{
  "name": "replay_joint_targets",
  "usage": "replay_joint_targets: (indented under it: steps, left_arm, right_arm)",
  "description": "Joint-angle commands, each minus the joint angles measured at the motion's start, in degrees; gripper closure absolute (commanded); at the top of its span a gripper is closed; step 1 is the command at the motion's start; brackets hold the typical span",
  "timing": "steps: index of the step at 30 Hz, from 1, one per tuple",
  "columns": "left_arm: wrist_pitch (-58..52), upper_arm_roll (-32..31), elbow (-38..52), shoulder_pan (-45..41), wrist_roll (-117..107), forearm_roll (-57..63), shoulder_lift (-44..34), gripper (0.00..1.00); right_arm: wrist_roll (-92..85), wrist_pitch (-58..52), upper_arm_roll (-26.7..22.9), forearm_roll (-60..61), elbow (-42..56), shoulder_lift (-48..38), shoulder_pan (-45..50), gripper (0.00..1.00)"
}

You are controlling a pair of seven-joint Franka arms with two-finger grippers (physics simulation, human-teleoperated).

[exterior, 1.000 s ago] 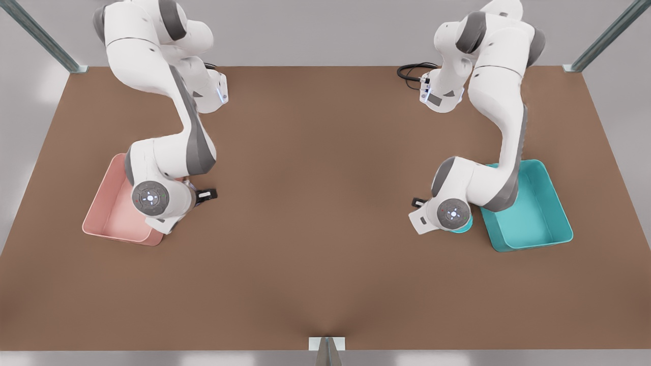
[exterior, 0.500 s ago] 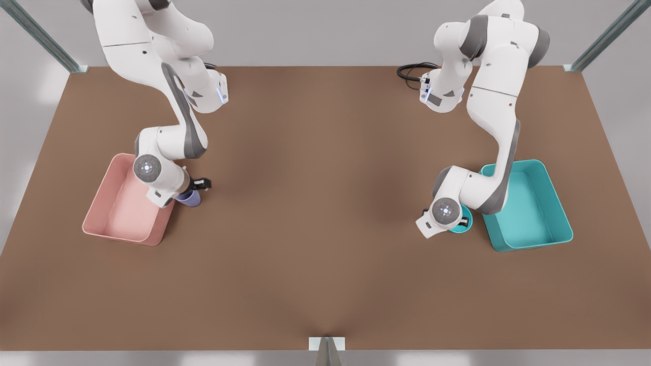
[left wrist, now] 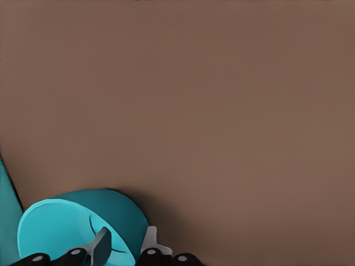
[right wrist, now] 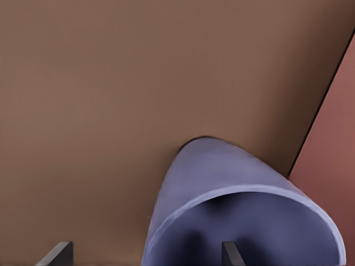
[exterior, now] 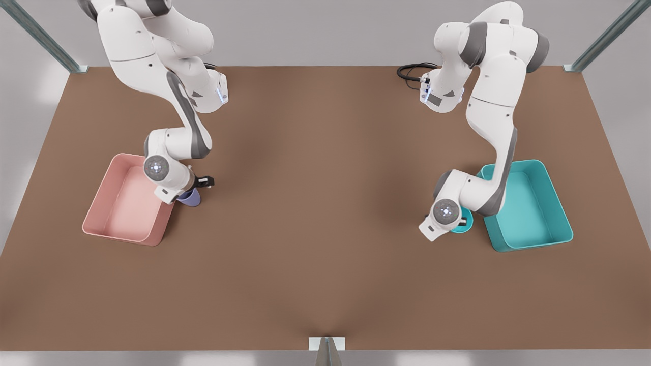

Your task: Put the bowls and cups in different boxes

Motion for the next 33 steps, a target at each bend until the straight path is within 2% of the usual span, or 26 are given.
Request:
replay_joint_targets:
  steps: [1, 3, 5, 6, 7, 9, 11, 14, 16, 18, 22, 25, 27, 32, 33]
  left_arm:
    - [0.75, 0.15, 0.12, -0.1, -6.29, 0.43, -0.09, 0.61]
    - [0.31, 0.15, 0.65, -0.28, -6.55, 0.35, -0.27, 0.79]
    - [-1.53, 0.15, 1.7, -0.54, -6.55, -0.09, -0.97, 0.79]
    - [-4.43, 0.15, 3.19, -0.63, -6.47, -0.09, -1.41, 0.79]
    - [-5.32, 0.15, 3.64, -0.63, -6.47, -0.18, -1.85, 0.79]
    - [-7.86, 0.15, 3.9, -0.63, -6.38, -0.97, -4.3, 0.79]
    - [-19.98, 0.06, 10.92, 0.78, -6.03, -5.98, -9.23, 0.79]
    - [-28.16, 0.06, 18.4, 5.26, 3.54, -6.69, -9.67, 0.79]
    - [-28.34, 2.52, 18.67, 8.42, 8.38, -6.95, -9.49, 0.79]
    - [-27.9, 6.47, 18.31, 9.04, 11.37, -8.27, -9.49, 0.79]
    - [-17.27, 10.35, 9.44, 10.09, 12.34, -9.59, -9.23, 0.79]
    - [-6.99, 11.05, 2.67, 11.06, 12.17, -9.76, -8.35, 0.79]
    - [-1.36, 11.14, 0.12, 11.94, 12.17, -9.76, -6.77, 0.79]
    - [1.37, 11.14, -0.32, 13.87, 12.25, -9.76, -4.92, 0.79]
    - [0.75, 11.14, -0.23, 13.79, 12.17, -9.76, -5.1, 0.34]
  right_arm:
    - [-0.49, 0.93, 0.0, 0.08, -0.06, 0.23, 0.03, 0.13]
    - [-0.49, 0.75, 0.0, -0.01, 0.03, 0.32, 0.03, 0.41]
    - [-0.58, 0.22, 0.09, -0.01, 0.38, 0.32, 0.03, 0.67]
    - [-1.37, 0.05, 0.0, -0.01, 0.65, 0.41, 0.03, 0.75]
    - [-1.72, -0.3, 0.0, 0.08, 0.91, 0.32, -0.06, 0.79]
    - [-1.46, -2.68, 0.09, 0.16, 2.67, -0.29, -0.94, 0.79]
    - [-1.46, -6.89, 0.17, 0.69, 6.09, -1.35, -1.38, 0.79]
    - [-7.78, -14.54, 0.17, 1.92, 13.73, -5.65, -1.47, 0.79]
    - [-16.13, -24.03, -0.18, 1.92, 22.44, -6.09, -3.93, 0.79]
    - [-23.34, -28.25, -0.44, 1.49, 25.61, -6.71, -7.27, 0.79]
    - [-24.13, -28.87, -2.29, -2.82, 26.22, -3.64, -13.42, 0.79]
    - [-24.31, -22.55, -2.29, -4.85, 26.4, 3.22, -18.87, 0.79]
    - [-24.4, -16.39, -2.2, -4.76, 26.22, 7.44, -20.28, 0.79]
    - [-24.13, -8.92, -2.11, -3.88, 25.52, 13.15, -20.37, 0.79]
    - [-23.87, -8.83, -2.11, -3.88, 25.52, 13.33, -20.37, 0.79]
